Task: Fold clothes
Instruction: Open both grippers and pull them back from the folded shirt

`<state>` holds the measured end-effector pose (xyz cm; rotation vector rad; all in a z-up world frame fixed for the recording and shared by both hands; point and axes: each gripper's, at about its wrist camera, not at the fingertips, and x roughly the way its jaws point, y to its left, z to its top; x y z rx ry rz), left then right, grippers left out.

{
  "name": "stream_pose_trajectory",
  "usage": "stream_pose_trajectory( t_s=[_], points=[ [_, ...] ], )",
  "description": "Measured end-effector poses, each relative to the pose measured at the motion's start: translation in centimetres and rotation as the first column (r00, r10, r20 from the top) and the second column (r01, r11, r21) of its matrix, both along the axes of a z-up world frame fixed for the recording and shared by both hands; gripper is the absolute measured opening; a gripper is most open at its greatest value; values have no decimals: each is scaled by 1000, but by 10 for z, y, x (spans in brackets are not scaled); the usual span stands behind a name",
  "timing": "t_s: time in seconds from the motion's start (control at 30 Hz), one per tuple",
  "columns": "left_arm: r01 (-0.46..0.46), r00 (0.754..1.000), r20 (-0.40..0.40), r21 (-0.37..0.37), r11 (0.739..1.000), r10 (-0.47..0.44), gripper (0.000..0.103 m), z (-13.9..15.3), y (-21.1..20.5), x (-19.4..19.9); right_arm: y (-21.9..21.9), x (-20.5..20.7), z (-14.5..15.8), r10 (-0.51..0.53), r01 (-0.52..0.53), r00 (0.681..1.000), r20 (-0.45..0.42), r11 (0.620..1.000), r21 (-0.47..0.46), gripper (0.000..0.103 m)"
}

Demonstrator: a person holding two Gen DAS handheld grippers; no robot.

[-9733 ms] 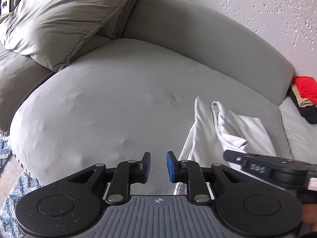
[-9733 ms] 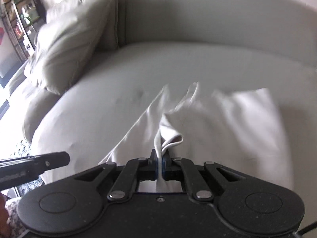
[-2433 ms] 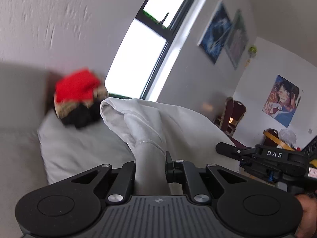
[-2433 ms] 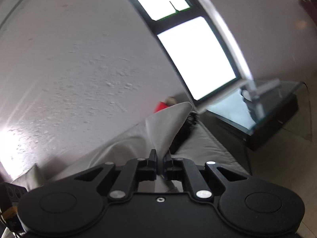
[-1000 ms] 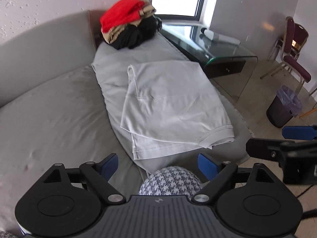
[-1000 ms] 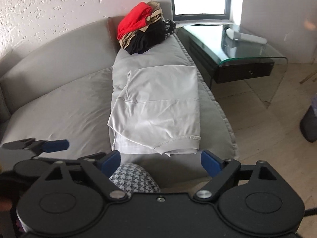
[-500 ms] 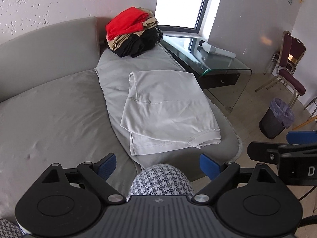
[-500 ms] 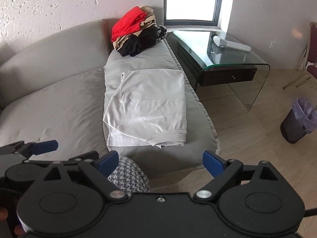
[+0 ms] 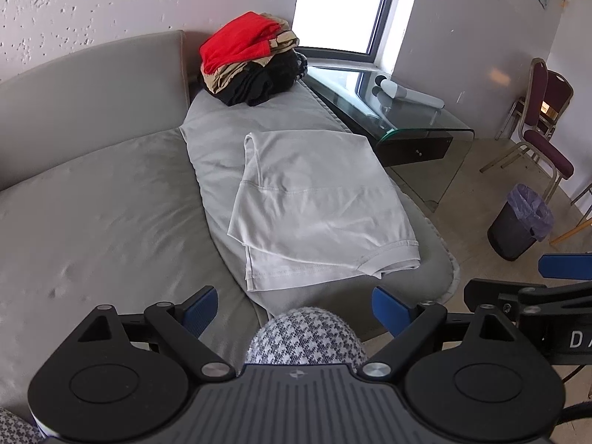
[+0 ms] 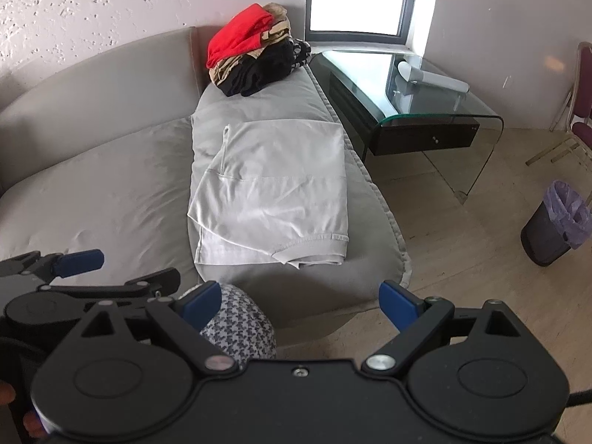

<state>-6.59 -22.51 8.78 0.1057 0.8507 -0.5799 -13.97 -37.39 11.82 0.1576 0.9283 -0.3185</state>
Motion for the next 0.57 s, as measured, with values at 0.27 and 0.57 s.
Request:
stream_pose_trajectory(
  t_s=[0.27,0.57],
  points=[
    [2,1000,-20,6,1000,-2,90,-5,-3,3,-2,2,-3,1,-2,1000,-17,1000,-5,93],
    [6,1000,7,10,1000,-6,90,-8,-5,3,-4,6,-6,5,-5,1000,-29,1000,-5,93]
  ],
)
